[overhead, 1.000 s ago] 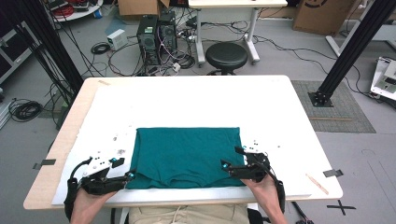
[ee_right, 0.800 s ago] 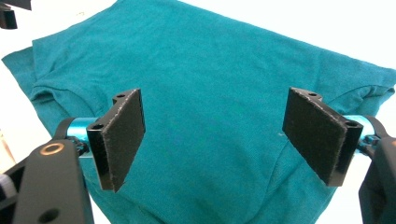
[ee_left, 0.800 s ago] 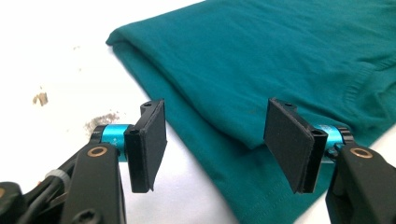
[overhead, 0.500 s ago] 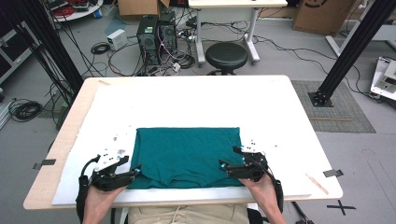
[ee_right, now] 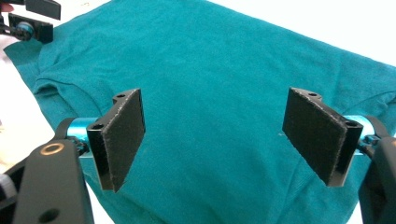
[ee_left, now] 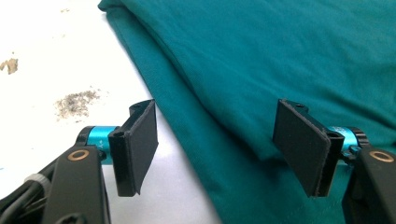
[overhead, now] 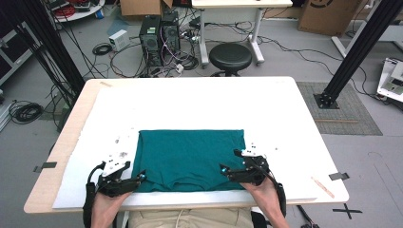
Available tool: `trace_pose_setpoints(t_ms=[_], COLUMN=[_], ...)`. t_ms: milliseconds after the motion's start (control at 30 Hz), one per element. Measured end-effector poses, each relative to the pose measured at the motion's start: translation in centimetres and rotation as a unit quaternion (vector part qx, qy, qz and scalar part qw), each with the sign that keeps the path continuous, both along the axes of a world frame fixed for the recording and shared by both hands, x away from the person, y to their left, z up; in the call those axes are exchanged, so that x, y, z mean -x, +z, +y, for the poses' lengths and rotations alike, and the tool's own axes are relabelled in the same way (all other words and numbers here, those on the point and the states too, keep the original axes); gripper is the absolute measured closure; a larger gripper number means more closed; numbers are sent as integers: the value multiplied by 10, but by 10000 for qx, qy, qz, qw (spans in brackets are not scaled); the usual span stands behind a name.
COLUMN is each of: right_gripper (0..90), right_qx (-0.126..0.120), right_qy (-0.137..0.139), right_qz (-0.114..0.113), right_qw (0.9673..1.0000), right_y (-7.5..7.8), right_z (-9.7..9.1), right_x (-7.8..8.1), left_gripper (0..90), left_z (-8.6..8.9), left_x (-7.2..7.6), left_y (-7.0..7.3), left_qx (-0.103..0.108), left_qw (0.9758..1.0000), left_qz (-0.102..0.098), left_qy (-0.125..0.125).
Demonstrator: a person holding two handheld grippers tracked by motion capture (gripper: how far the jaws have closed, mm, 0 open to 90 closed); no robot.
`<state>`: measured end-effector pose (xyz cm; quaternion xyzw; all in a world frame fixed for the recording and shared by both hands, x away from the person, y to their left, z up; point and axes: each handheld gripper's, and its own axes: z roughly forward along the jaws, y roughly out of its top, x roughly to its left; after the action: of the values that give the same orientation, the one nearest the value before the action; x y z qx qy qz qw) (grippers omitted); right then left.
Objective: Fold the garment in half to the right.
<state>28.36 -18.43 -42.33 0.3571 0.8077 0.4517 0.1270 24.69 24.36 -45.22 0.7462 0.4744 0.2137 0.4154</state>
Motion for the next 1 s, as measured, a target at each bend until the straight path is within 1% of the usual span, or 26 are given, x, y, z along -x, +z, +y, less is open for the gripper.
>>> trace_pose_setpoints(t_ms=[33, 67, 100, 133, 167, 200, 233, 300, 333, 367, 500, 633, 767, 833, 867, 900, 933, 967, 1000], right_gripper=[215, 215, 214, 214, 214, 215, 215, 215, 215, 214, 215, 215, 215, 215, 215, 215, 215, 215, 215], right_qx=[3, 23, 29, 41, 46, 56, 35, 52, 52, 53, 30, -35, -6, 22, 49, 113, 189, 284, 361], right_qy=[7, 32, 24, 43, 42, 51, 52, 43, 29, 8, -2, -14, 144, 213, 226, 281, 359, 440, 455], right_qz=[0, -5, 26, -6, 20, -3, 6, -5, -2, 21, 1, -15, -56, -71, -86, -135, -75, -62, -31], right_qw=[10000, 10000, 10000, 10000, 10000, 10000, 10000, 10000, 10000, 10000, 10000, 10000, 9999, 9997, 9997, 9995, 9991, 9986, 9983], right_y=[0, -1, -1, -1, -1, -1, -1, 0, 0, 0, 2, 9, 18, 21, 22, 22, 22, 20, 19], right_z=[1, 2, 3, 3, 4, 4, 5, 5, 5, 5, 4, 9, 23, 36, 41, 48, 58, 66, 72], right_x=[0, -1, 0, -1, 0, 0, 0, -1, -1, 0, -1, -5, -12, -18, -21, -24, -29, -33, -36], left_gripper=[308, 308, 308, 308, 308, 308, 308, 308, 309, 309, 324, 346, 412, 471, 506, 552, 581, 620, 644], left_z=[-1, -3, -4, -6, -8, -8, -10, -11, -10, -9, -9, -8, -5, -2, -2, -2, -4, -4, -5], left_x=[0, -1, -1, -1, 0, 0, 0, 0, 0, 0, 2, 1, 1, 2, 2, 3, 3, 4, 4], left_y=[-1, -1, -2, -2, -3, -3, -3, -4, -4, -4, -4, -4, -4, -4, -5, -4, -5, -5, -5], left_qx=[15, -44, -115, -229, -291, -350, -425, -399, -363, -320, -328, -285, -203, -127, -59, -90, -101, -124, -120], left_qw=[10000, 10000, 9999, 9997, 9995, 9993, 9990, 9991, 9991, 9993, 9994, 9995, 9997, 9999, 9999, 9999, 9999, 9998, 9997], left_qz=[4, 16, 32, 11, 15, 14, 58, 63, 121, 135, 118, 138, 94, 79, 80, 59, 19, -6, -2], left_qy=[39, 62, 76, 113, 132, 139, 125, 159, 169, 168, 75, 52, 80, 75, 17, -64, -104, -152, -199])
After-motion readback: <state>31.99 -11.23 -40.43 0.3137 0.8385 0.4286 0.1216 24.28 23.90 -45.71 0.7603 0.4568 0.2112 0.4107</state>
